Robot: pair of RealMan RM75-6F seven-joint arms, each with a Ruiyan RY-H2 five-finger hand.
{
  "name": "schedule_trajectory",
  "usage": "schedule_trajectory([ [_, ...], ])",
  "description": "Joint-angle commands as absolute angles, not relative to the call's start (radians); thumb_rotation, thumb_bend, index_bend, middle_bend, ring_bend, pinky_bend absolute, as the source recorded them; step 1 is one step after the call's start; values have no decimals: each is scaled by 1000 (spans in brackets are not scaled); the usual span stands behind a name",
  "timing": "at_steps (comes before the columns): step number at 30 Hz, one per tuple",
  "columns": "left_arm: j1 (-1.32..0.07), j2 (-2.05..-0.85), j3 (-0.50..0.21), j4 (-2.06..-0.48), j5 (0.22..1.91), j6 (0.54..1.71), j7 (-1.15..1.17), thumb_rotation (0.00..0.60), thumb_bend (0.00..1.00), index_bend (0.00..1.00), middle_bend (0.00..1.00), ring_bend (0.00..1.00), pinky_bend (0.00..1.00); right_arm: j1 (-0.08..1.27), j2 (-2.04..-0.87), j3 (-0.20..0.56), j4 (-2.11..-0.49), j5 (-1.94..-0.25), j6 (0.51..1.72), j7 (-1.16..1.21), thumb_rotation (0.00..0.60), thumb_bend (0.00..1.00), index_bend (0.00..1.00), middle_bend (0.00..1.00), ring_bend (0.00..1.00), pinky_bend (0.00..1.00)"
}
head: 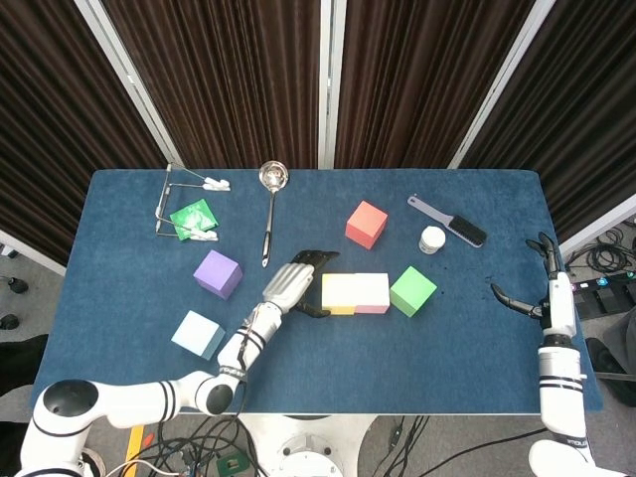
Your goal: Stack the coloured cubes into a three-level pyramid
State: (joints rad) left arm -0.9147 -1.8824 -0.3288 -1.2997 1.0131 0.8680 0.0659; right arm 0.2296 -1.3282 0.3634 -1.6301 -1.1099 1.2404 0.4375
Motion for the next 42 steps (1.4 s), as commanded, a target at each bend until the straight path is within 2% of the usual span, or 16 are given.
schedule_trajectory([
  [1,-883,-1839,-317,-1355,1022,905,80,600,110,84,94,19,47,233,-1321,361,-1638,-1117,1241,424,600,75,0,126,0,0],
  [5,-822,-1750,-300,-1458,1039,972,91,600,104,84,94,8,47,247,-1301,348,-1652,-1129,1219,378,600,75,0,125,0,0],
  [9,-742,-1627,-287,-1539,1111,1053,38,600,102,84,94,6,51,285,-1243,316,-1672,-1149,1128,305,600,75,0,124,0,0],
  [13,-670,-1530,-228,-1497,1219,1116,-11,600,100,85,94,6,68,339,-1186,290,-1679,-1208,1037,253,600,75,0,111,0,0],
  [22,-505,-1382,-193,-1460,1225,1268,-63,600,101,92,94,0,68,499,-1167,234,-1675,-1348,861,124,600,73,0,82,0,0],
  [32,-398,-1386,-169,-1424,1205,1333,-112,600,102,92,95,0,67,640,-1267,189,-1578,-1331,735,-61,600,74,0,98,0,0],
  [42,-334,-1405,-165,-1361,1210,1358,-172,600,102,92,95,0,67,690,-1390,189,-1498,-1290,771,-107,600,80,0,130,0,0],
])
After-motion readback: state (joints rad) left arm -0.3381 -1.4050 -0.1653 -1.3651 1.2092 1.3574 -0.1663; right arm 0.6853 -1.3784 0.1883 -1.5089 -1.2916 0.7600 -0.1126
